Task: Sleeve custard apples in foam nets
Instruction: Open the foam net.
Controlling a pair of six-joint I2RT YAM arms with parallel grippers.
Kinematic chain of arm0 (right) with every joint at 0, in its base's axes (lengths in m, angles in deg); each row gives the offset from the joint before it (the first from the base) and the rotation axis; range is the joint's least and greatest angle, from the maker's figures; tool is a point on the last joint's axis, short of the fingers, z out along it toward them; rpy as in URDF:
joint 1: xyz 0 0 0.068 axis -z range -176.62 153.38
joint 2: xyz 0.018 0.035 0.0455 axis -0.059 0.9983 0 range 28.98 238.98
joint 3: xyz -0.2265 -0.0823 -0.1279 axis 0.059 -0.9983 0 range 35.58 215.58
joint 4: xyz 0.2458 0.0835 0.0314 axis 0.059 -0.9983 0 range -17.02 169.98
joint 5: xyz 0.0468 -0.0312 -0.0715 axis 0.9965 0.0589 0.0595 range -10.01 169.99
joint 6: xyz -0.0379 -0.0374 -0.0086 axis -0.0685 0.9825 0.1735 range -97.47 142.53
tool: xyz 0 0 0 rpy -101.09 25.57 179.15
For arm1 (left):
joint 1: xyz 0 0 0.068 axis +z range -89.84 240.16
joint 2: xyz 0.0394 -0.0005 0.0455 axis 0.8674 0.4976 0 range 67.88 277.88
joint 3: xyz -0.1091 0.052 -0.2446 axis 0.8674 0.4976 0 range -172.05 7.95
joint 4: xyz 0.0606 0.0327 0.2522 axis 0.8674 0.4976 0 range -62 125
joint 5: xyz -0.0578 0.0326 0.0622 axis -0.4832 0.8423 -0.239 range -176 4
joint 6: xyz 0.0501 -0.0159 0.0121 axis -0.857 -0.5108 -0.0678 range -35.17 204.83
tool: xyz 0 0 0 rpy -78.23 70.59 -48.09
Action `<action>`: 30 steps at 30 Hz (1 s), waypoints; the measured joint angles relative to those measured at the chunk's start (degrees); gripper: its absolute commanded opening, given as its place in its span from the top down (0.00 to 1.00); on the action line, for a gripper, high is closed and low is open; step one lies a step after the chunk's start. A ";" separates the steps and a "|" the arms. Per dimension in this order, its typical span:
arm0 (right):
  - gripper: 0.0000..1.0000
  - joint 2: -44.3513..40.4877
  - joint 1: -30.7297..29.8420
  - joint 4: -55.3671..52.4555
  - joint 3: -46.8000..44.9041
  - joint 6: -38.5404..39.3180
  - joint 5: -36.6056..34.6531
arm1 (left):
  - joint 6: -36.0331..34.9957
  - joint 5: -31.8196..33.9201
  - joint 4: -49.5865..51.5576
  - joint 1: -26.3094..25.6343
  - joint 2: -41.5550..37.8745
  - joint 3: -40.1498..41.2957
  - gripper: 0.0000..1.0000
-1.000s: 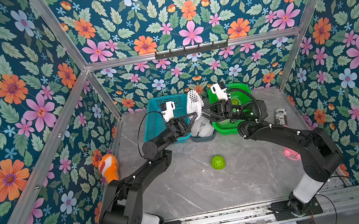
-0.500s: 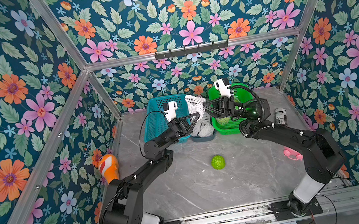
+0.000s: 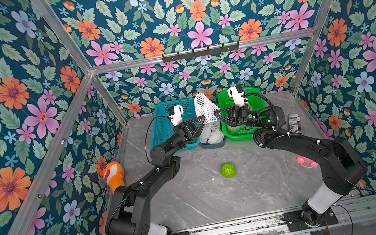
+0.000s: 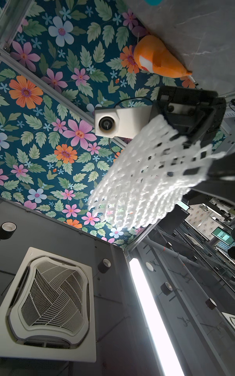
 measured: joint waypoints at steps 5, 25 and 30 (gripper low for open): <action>1.00 0.04 0.17 0.00 -0.15 -0.04 0.59 | 0.04 0.11 0.02 0.52 -0.17 0.55 0.53; 1.00 1.01 0.07 0.02 3.69 -2.16 5.44 | 1.31 0.24 0.07 7.19 -1.57 3.76 0.11; 1.00 0.59 0.07 0.00 4.61 -3.06 8.31 | 1.31 0.02 -0.02 7.91 -0.96 2.38 0.21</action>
